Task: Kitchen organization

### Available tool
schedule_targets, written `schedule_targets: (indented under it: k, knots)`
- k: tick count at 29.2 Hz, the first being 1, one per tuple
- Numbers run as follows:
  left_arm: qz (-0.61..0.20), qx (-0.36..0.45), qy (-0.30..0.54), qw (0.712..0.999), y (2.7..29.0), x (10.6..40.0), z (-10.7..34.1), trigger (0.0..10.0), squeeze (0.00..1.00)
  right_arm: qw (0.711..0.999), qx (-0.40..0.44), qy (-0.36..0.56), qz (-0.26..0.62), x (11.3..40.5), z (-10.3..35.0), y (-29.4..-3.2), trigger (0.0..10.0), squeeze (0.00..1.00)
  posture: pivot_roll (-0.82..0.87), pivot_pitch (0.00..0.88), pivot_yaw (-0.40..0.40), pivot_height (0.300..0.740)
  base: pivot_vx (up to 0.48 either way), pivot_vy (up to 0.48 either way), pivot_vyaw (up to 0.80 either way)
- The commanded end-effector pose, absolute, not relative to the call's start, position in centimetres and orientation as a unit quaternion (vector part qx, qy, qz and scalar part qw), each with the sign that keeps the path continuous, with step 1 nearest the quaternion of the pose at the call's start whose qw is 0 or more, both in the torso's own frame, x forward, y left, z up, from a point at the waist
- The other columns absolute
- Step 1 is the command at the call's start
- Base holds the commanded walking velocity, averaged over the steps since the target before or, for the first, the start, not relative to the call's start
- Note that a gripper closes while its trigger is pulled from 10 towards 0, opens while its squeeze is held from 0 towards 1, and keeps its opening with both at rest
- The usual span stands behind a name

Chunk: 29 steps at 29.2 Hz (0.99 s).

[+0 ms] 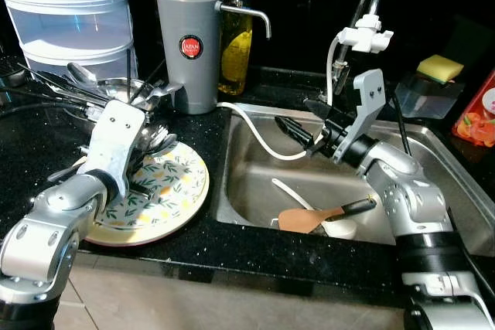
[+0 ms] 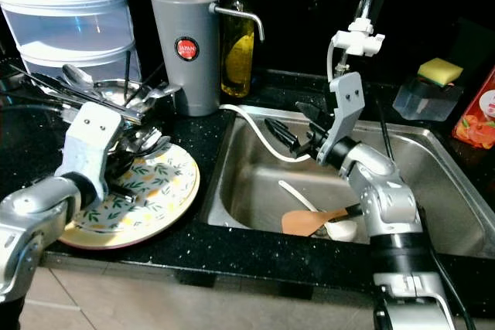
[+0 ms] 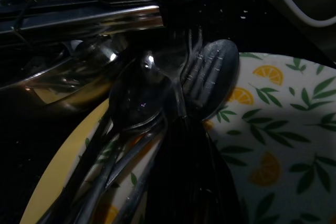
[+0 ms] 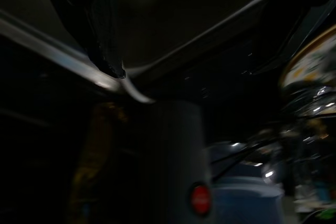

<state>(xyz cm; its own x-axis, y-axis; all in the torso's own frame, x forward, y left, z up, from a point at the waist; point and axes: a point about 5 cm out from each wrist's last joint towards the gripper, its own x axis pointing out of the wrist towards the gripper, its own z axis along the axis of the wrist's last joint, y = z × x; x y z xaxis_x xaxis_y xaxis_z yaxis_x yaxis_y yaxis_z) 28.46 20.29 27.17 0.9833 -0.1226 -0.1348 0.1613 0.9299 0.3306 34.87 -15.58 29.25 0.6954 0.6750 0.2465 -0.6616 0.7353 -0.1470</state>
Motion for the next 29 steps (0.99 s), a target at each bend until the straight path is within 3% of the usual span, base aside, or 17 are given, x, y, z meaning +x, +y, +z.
schedule_targets:
  k: [1, 14, 15, 19, 20, 24, 25, 26, 27, 29]
  knots:
    - [-0.078, 0.167, 0.082, 0.979, 20.2, 28.6, 26.1, 0.0, 0.00, 0.910, -0.033, -0.134, 0.391, 34.2, 29.0, -15.4, 10.0, 0.00, 0.18, 0.114, -0.062, 0.740, 0.000, 0.000, 0.00]
    - [-0.081, 0.174, 0.032, 0.981, 19.8, 28.6, 28.0, 0.0, 0.00, 0.904, -0.035, -0.125, 0.407, 33.7, 28.6, -15.2, 10.0, 0.00, 0.18, 0.113, -0.063, 0.740, 0.000, 0.000, 0.00]
    - [-0.088, 0.174, 0.028, 0.980, 19.5, 28.4, 28.2, 10.0, 0.00, 0.901, -0.035, -0.127, 0.413, 33.5, 28.7, -15.2, 10.0, 0.00, 0.18, 0.113, -0.063, 0.740, 0.000, 0.000, 0.00]
    - [-0.098, 0.163, 0.034, 0.981, 19.3, 28.3, 28.1, 10.0, 0.00, 0.898, -0.036, -0.128, 0.420, 33.4, 28.7, -15.2, 10.0, 0.00, 0.18, 0.111, -0.061, 0.740, 0.000, 0.000, 0.00]
    - [-0.098, 0.153, 0.041, 0.983, 19.2, 28.3, 27.8, 10.0, 1.00, 0.899, -0.036, -0.127, 0.418, 33.4, 28.7, -15.3, 10.0, 0.00, 0.18, 0.111, -0.061, 0.740, 0.000, 0.000, 0.00]
    - [-0.102, 0.133, 0.050, 0.985, 19.0, 28.5, 27.1, 10.0, 1.00, 0.899, -0.036, -0.128, 0.418, 33.4, 28.8, -15.3, 10.0, 0.00, 0.18, 0.111, -0.061, 0.740, 0.000, 0.000, 0.00]
    - [-0.102, 0.123, 0.053, 0.986, 18.9, 28.6, 27.0, 10.0, 0.68, 0.899, -0.036, -0.129, 0.418, 33.4, 28.8, -15.3, 10.0, 0.00, 0.18, 0.110, -0.062, 0.740, 0.000, 0.000, 0.00]
    - [-0.102, 0.123, 0.053, 0.986, 18.9, 28.6, 27.0, 10.0, 0.68, 0.899, -0.036, -0.129, 0.418, 33.4, 28.8, -15.3, 10.0, 0.00, 0.18, 0.110, -0.062, 0.740, 0.000, 0.000, 0.00]
    - [-0.095, 0.109, 0.056, 0.988, 18.9, 28.8, 26.8, 10.0, 0.00, 0.898, -0.037, -0.129, 0.419, 33.4, 28.9, -15.3, 10.0, 0.00, 0.18, 0.110, -0.062, 0.740, 0.000, 0.000, 0.00]
    - [-0.092, 0.102, 0.056, 0.989, 18.7, 29.0, 26.9, 10.0, 0.00, 0.898, -0.037, -0.128, 0.419, 33.4, 28.9, -15.3, 10.0, 0.00, 0.17, 0.111, -0.063, 0.740, 0.000, 0.000, 0.00]
